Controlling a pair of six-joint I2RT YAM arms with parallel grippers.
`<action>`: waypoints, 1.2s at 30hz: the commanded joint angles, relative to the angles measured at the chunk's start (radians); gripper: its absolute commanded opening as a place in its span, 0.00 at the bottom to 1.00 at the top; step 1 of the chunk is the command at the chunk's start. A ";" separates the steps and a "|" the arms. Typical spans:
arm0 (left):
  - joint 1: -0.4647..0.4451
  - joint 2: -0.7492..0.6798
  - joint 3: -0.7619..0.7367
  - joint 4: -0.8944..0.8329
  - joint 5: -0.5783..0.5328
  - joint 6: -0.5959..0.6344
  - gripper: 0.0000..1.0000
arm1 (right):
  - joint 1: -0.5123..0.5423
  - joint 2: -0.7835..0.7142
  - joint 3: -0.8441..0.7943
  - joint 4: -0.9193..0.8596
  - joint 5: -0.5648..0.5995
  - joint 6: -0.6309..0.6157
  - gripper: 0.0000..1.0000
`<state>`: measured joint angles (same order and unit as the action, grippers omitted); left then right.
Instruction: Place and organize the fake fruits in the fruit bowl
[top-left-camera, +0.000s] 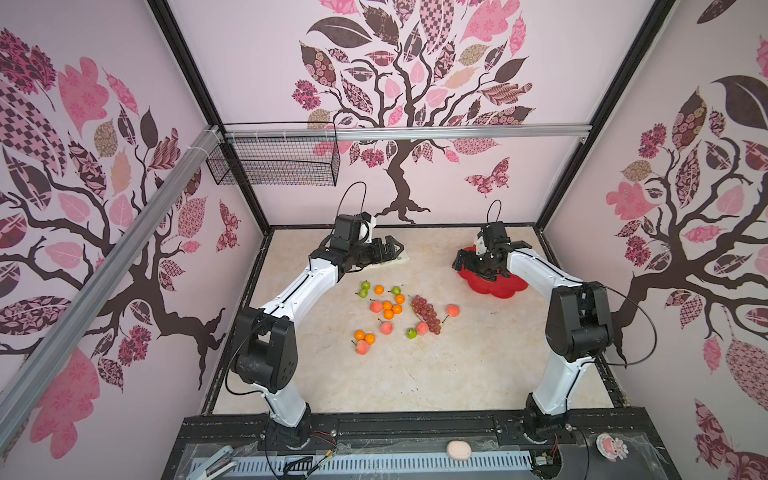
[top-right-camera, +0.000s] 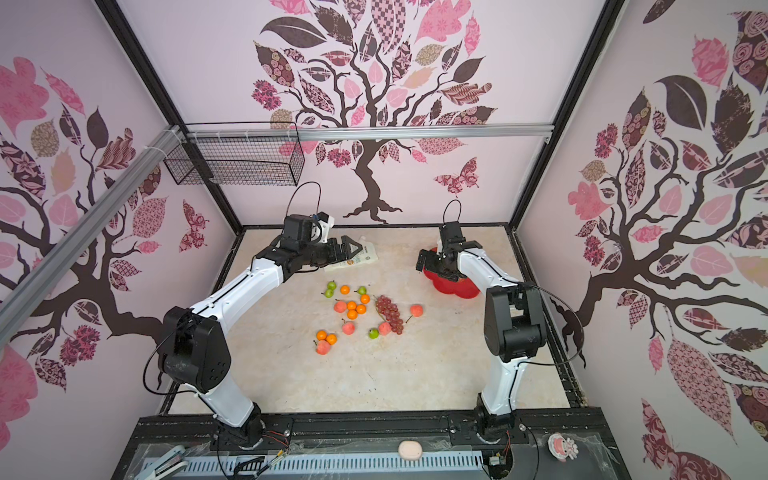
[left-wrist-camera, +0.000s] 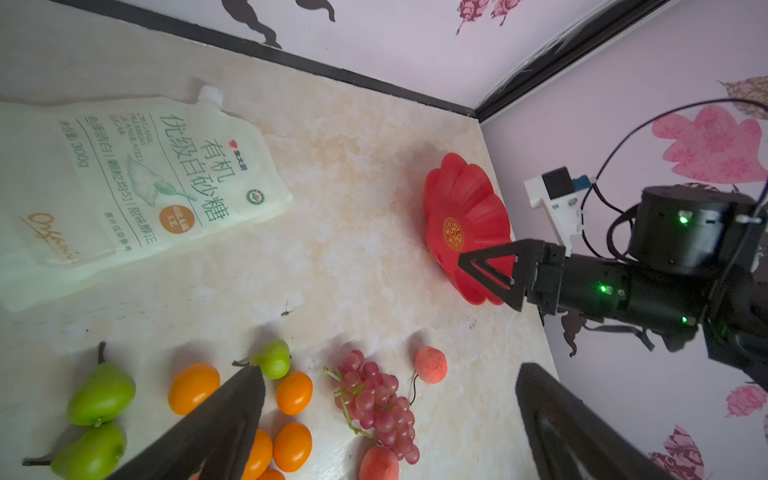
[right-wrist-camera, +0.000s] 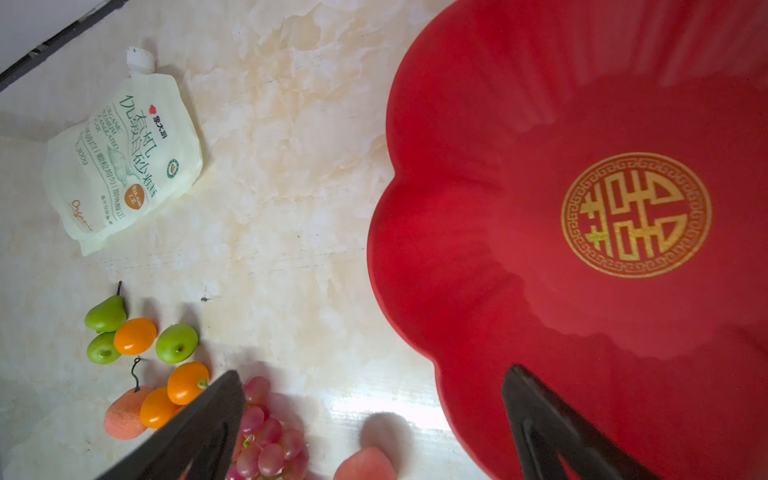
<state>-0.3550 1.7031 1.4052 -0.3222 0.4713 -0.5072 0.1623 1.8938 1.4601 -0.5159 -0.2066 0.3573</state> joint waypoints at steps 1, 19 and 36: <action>-0.013 -0.024 -0.031 0.050 0.047 0.022 0.98 | -0.004 0.087 0.085 -0.061 -0.004 -0.024 1.00; -0.037 0.049 0.052 -0.101 -0.085 0.082 0.98 | 0.055 0.292 0.295 -0.235 0.269 -0.105 0.91; -0.006 0.017 -0.019 0.083 0.116 0.012 0.98 | 0.198 0.402 0.443 -0.333 0.699 -0.156 0.59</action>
<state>-0.3737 1.7470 1.4063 -0.3103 0.5312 -0.4679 0.3588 2.2532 1.8668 -0.8005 0.4023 0.2153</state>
